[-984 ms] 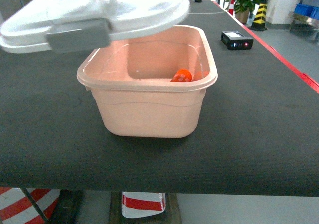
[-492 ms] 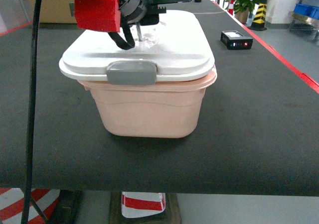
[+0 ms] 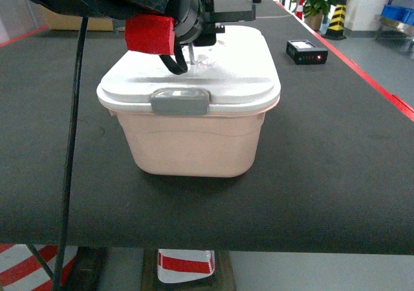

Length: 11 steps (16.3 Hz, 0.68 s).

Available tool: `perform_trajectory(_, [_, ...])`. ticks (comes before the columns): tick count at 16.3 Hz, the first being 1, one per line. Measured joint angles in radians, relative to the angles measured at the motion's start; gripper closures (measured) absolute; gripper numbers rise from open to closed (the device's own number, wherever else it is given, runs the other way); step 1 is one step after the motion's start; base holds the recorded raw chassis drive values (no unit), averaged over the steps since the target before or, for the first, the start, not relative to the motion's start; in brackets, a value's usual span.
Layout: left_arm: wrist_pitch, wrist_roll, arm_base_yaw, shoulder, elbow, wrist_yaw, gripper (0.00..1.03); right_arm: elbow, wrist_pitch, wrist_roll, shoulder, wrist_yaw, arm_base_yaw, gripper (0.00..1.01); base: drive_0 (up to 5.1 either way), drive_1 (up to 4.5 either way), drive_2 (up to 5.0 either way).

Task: Pick capacitor and pack into box

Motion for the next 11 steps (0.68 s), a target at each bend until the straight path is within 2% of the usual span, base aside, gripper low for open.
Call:
perform_trajectory(4, [0.006, -0.001, 0.001, 0.009, 0.013, 0.014, 1.01, 0.0, 0.0, 0.0, 0.0, 0.0, 0.0, 0.03, 0.0, 0.0, 0.0])
perform_trajectory(7, [0.044, -0.001, 0.001, -0.003, -0.002, 0.029, 0.74, 0.0, 0.0, 0.0, 0.0, 0.0, 0.0, 0.03, 0.0, 0.0, 0.0])
perform_trajectory(8, [0.052, -0.003, 0.001, -0.034, -0.032, 0.026, 0.62, 0.0, 0.0, 0.0, 0.0, 0.0, 0.0, 0.03, 0.0, 0.0, 0.0])
perform_trajectory(9, [0.084, -0.003, 0.001, -0.09, -0.075, 0.024, 0.47, 0.0, 0.0, 0.0, 0.0, 0.0, 0.0, 0.03, 0.0, 0.0, 0.0])
perform_trajectory(10, [0.185, 0.04, -0.002, -0.372, -0.238, -0.018, 0.1, 0.0, -0.001, 0.0, 0.0, 0.0, 0.0, 0.03, 0.0, 0.0, 0.0])
perform_trajectory(11, [0.219, 0.072, -0.003, -0.488, -0.318, -0.047, 0.03, 0.0, 0.0, 0.0, 0.0, 0.0, 0.0, 0.03, 0.0, 0.0, 0.0])
